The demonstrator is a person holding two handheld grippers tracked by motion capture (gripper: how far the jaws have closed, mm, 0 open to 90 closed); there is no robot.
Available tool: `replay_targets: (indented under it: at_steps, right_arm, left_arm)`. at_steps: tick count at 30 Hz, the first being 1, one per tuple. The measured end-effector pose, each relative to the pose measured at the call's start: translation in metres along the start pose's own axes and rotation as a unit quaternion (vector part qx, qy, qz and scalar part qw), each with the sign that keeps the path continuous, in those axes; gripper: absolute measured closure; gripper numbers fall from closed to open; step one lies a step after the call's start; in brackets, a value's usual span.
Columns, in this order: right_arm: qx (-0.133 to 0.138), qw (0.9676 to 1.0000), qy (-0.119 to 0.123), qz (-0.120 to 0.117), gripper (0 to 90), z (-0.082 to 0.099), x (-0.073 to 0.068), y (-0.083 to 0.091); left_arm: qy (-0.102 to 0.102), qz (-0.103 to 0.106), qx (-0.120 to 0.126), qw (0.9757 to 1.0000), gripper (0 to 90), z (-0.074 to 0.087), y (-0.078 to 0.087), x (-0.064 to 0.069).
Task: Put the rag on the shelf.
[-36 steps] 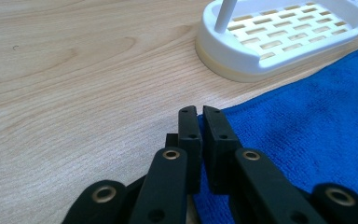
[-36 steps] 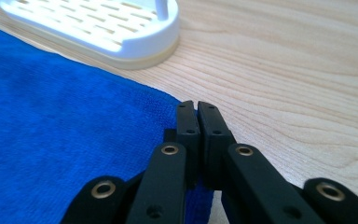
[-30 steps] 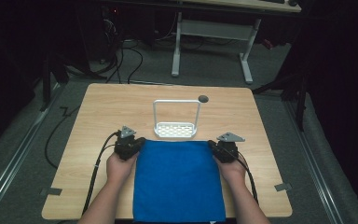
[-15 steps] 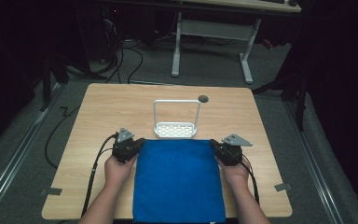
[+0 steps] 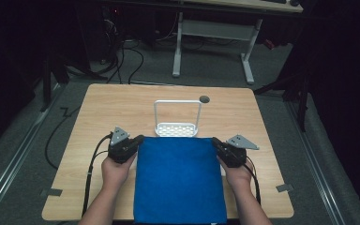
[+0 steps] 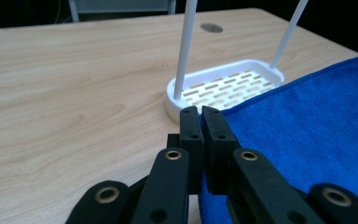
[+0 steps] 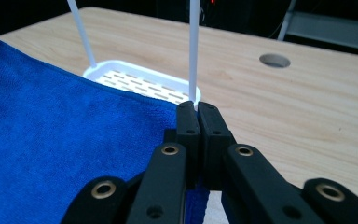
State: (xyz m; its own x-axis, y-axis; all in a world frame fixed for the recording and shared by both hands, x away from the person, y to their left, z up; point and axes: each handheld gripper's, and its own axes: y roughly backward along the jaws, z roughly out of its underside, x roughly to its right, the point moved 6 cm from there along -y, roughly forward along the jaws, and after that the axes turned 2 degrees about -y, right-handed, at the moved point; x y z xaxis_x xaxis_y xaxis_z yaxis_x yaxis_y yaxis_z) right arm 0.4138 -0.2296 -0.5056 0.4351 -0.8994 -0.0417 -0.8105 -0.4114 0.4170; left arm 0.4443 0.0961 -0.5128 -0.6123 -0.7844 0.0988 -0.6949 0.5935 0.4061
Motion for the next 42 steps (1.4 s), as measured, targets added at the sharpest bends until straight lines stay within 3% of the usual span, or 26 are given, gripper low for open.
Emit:
replay_targets:
  at_steps: [13, 15, 20, 31, 42]
  right_arm:
    - [0.047, 0.9988, 0.010, -0.004, 88.8, -0.022, -0.010, 0.024]
    - [0.062, 0.9980, 0.014, -0.006, 88.8, -0.029, -0.013, 0.031]
    - [0.077, 0.9966, 0.028, -0.007, 88.8, -0.039, -0.018, 0.039]
    - [0.126, 0.9917, 0.024, -0.009, 88.8, -0.065, -0.024, 0.065]
    - [0.160, 0.9861, 0.045, -0.006, 89.0, -0.089, -0.028, 0.078]
  left_arm:
    - [-0.012, 0.005, 0.049, 0.9987, 88.0, -0.025, 0.026, 0.013]
    - [-0.023, 0.000, 0.057, 0.9981, 88.0, -0.031, 0.033, 0.016]
    - [-0.026, 0.001, 0.072, 0.9971, 88.2, -0.039, 0.042, 0.019]
    - [-0.033, -0.002, 0.111, 0.9932, 88.2, -0.061, 0.066, 0.026]
    - [-0.049, -0.002, 0.145, 0.9882, 88.4, -0.090, 0.077, 0.033]
